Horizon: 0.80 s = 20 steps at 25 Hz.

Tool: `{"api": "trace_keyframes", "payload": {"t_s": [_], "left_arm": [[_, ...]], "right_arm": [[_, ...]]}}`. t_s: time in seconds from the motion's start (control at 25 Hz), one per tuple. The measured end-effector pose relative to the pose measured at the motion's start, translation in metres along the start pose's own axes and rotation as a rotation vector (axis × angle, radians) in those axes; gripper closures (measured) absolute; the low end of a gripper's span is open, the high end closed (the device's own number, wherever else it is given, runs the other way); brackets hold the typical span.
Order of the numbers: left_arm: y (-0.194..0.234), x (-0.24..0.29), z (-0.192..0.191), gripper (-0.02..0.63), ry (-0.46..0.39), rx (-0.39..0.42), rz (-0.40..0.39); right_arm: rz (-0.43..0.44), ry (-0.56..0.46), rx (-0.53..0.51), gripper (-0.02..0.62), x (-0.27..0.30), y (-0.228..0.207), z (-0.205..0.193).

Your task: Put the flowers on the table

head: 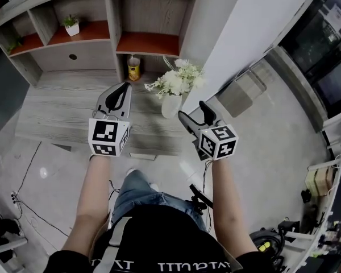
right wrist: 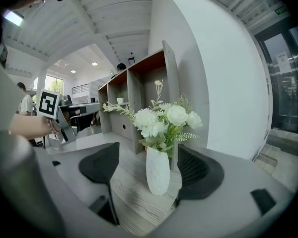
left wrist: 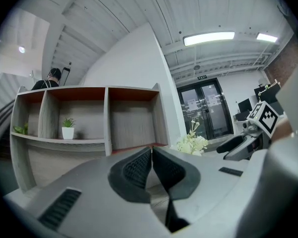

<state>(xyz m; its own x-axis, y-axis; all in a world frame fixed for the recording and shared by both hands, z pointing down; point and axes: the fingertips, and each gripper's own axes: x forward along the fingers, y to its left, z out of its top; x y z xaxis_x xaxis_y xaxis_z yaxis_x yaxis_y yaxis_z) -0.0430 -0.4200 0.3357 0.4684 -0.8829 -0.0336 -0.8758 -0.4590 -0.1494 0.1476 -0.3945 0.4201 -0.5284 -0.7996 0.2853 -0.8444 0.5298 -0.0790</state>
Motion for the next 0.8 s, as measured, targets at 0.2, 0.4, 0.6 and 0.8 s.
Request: {"api": "trace_keyframes", "payload": {"t_s": [0.2, 0.4, 0.6, 0.8], "left_arm": [[0.007, -0.002, 0.012, 0.595, -0.037, -0.035, 0.046], [0.006, -0.002, 0.028, 0.595, -0.062, -0.016, 0.039], [0.011, -0.001, 0.039, 0.595, -0.08, -0.028, 0.046], [0.011, 0.0, 0.045, 0.595, -0.08, 0.001, 0.045]], "right_arm": [[-0.059, -0.05, -0.002, 0.311, -0.018, -0.007, 0.022], [-0.177, -0.131, -0.057, 0.517, -0.039, -0.014, 0.049], [-0.217, -0.186, -0.02, 0.58, -0.048, -0.015, 0.073], [-0.216, -0.235, -0.04, 0.581, -0.054, -0.005, 0.097]]}}
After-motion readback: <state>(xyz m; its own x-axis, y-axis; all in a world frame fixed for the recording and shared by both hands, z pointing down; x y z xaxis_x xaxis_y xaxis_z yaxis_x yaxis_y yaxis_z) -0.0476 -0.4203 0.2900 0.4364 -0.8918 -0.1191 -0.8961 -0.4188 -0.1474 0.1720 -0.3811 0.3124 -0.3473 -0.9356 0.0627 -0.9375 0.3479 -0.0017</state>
